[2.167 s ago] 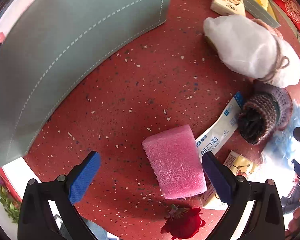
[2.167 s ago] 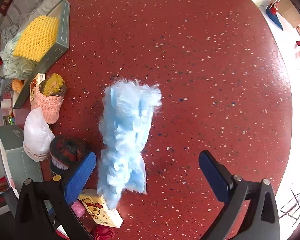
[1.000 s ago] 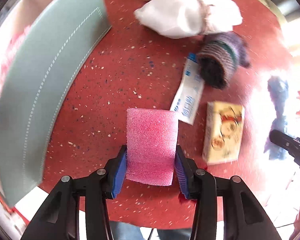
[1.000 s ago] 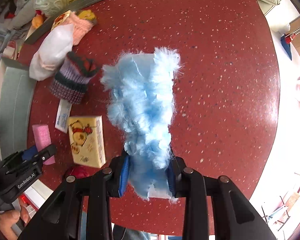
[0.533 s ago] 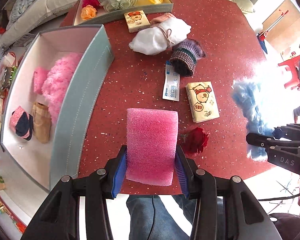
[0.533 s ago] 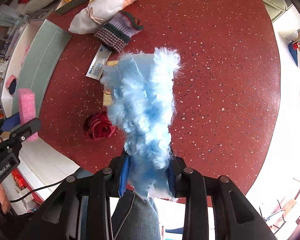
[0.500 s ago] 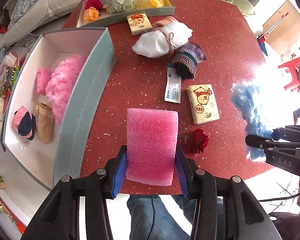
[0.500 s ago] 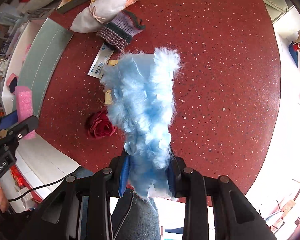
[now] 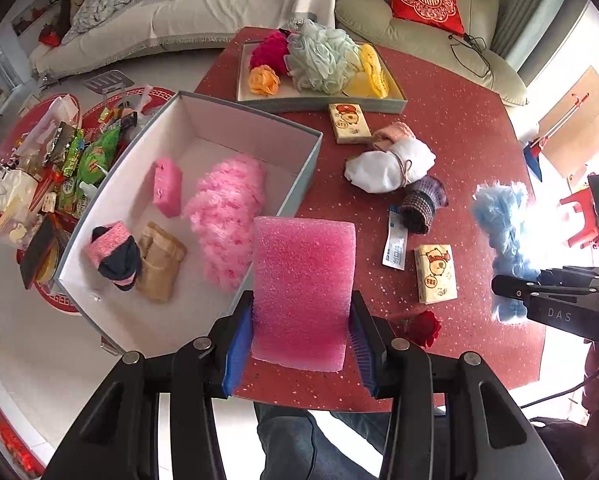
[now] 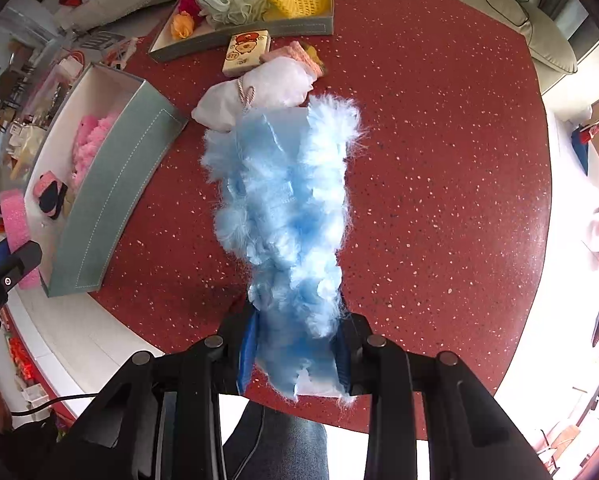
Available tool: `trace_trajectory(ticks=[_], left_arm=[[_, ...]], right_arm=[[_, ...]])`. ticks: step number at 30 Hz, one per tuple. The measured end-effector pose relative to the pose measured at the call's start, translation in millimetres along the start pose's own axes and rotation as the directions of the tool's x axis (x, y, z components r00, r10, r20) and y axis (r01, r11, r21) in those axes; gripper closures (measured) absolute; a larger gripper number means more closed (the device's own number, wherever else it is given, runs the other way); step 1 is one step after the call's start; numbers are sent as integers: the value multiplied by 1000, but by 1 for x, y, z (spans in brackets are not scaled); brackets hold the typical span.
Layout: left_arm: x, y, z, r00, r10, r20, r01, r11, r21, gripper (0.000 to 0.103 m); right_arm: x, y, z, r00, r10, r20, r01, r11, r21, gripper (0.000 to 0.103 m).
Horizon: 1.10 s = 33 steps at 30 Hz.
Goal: Organize soft objects
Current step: 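Carry the pink sponge and blue puff with both grippers over the box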
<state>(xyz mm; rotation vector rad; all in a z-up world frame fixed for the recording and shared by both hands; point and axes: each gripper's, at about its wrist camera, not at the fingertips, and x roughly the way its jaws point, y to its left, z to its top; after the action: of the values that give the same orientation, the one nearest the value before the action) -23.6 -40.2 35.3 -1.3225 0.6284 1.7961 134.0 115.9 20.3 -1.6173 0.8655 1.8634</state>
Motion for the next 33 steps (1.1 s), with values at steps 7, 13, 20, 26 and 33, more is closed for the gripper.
trace_trajectory(ticks=[7,13,20,26,33], left_arm=[[4,40,9,1000,-11,26,11,1000,-1,57],[11,74,10,999,-26,21,26,999,22,57],[14,113,16,999,-43,32,43,999,16,57],[16,140,19,998,-55,42,56,998,-7,57],[24,161,16,998,-62,31,63,997,-37,57]], right_arm=[[22,37,24,999,-30,35,29,999,22,67],[40,77,36,998,-51,43,50,998,30,67],[38,124,38,995,-76,61,77,997,-10,67],[30,159,47,995,-71,74,77,994,-72,67],[28,199,64,994,-74,84,85,987,-138,67]])
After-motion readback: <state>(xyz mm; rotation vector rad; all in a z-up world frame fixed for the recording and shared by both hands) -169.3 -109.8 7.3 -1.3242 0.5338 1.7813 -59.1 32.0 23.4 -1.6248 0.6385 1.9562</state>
